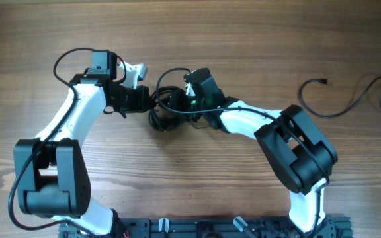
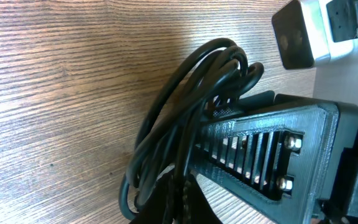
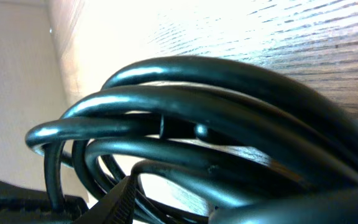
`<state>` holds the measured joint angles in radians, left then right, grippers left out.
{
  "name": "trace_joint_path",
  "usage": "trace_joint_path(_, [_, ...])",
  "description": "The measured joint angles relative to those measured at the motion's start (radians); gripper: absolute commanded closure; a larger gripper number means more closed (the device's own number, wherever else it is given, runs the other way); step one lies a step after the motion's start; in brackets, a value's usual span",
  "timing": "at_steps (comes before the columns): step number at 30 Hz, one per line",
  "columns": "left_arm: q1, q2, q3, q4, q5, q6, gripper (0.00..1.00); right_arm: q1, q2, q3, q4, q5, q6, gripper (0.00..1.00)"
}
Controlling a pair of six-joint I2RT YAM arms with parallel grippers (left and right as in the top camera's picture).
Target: Untangle cables
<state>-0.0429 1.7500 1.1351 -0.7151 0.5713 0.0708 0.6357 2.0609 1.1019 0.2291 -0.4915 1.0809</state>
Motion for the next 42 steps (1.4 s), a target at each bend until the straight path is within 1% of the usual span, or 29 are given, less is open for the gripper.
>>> trace_joint_path(3, [0.0, 0.0, 0.0, 0.0, 0.0, 0.0, 0.95, 0.029, 0.0, -0.001, 0.064, 0.05, 0.055, 0.55])
trace_joint_path(5, [0.0, 0.0, 0.0, 0.0, 0.0, 0.0, 0.94, 0.045, 0.0, -0.001, 0.064, 0.087, 0.085, 0.52])
trace_joint_path(9, [0.0, 0.0, 0.0, 0.0, 0.0, 0.0, 0.94, 0.076, 0.0, -0.001, 0.064, 0.209, 0.128, 0.51])
trace_joint_path(10, [0.0, 0.0, 0.0, 0.0, 0.0, 0.0, 0.95, 0.086, 0.0, -0.001, 0.064, 0.268, 0.134, 0.55])
trace_joint_path(12, [0.0, 0.0, 0.0, 0.0, 0.0, 0.0, 0.94, 0.1, 0.0, -0.001, 0.064, 0.342, 0.138, 0.67])
trace_joint_path(14, [0.0, 0.0, 0.0, 0.001, 0.0, 0.0, 0.95, 0.101, 0.0, -0.001, 0.064, 0.424, 0.149, 0.71])
trace_joint_path(15, [0.0, 0.0, 0.0, 0.0, 0.0, 0.0, 0.95, 0.101, 0.0, -0.001, 0.062, 0.461, 0.149, 0.75])
trace_joint_path(17, [0.0, 0.0, 0.0, 0.0, 0.0, 0.0, 0.95, 0.101, 0.0, -0.001, 0.056, 0.497, 0.149, 0.79])
trace_joint_path(18, [0.0, 0.0, 0.0, 0.0, 0.0, 0.0, 0.95, 0.101, 0.0, -0.001, 0.053, 0.511, 0.141, 0.89])
trace_joint_path(19, [0.0, 0.0, 0.0, 0.0, 0.001, 0.0, 0.94, 0.101, 0.0, -0.001, 0.052, 0.519, 0.124, 0.96])
trace_joint_path(22, [0.0, 0.0, 0.0, 0.0, 0.002, 0.0, 0.95, 0.095, 0.0, -0.001, 0.045, 0.519, 0.022, 0.96])
trace_joint_path(23, [0.0, 0.0, 0.0, 0.0, 0.003, 0.0, 0.95, 0.089, 0.0, -0.001, 0.045, 0.499, 0.005, 0.96])
trace_joint_path(26, [0.0, 0.0, 0.0, 0.0, 0.003, 0.0, 0.95, 0.037, -0.004, -0.001, 0.041, 0.338, -0.074, 0.96])
trace_joint_path(28, [0.0, 0.0, 0.0, 0.0, 0.003, 0.0, 0.96, -0.014, -0.031, -0.001, 0.034, 0.163, -0.132, 0.96])
trace_joint_path(32, [0.0, 0.0, 0.0, 0.002, -0.017, -0.014, 0.96, -0.12, -0.063, -0.001, 0.034, -0.2, -0.198, 0.96])
trace_joint_path(35, [-0.001, 0.0, 0.0, 0.008, -0.118, -0.092, 0.96, -0.207, -0.063, -0.001, 0.042, -0.455, -0.241, 0.96])
trace_joint_path(37, [-0.002, 0.0, 0.0, 0.01, -0.198, -0.158, 0.96, -0.265, -0.063, -0.001, 0.041, -0.581, -0.261, 0.96])
trace_joint_path(42, [-0.006, 0.0, 0.0, -0.006, -0.416, -0.324, 0.96, -0.369, -0.063, -0.001, 0.041, -0.728, -0.279, 0.96])
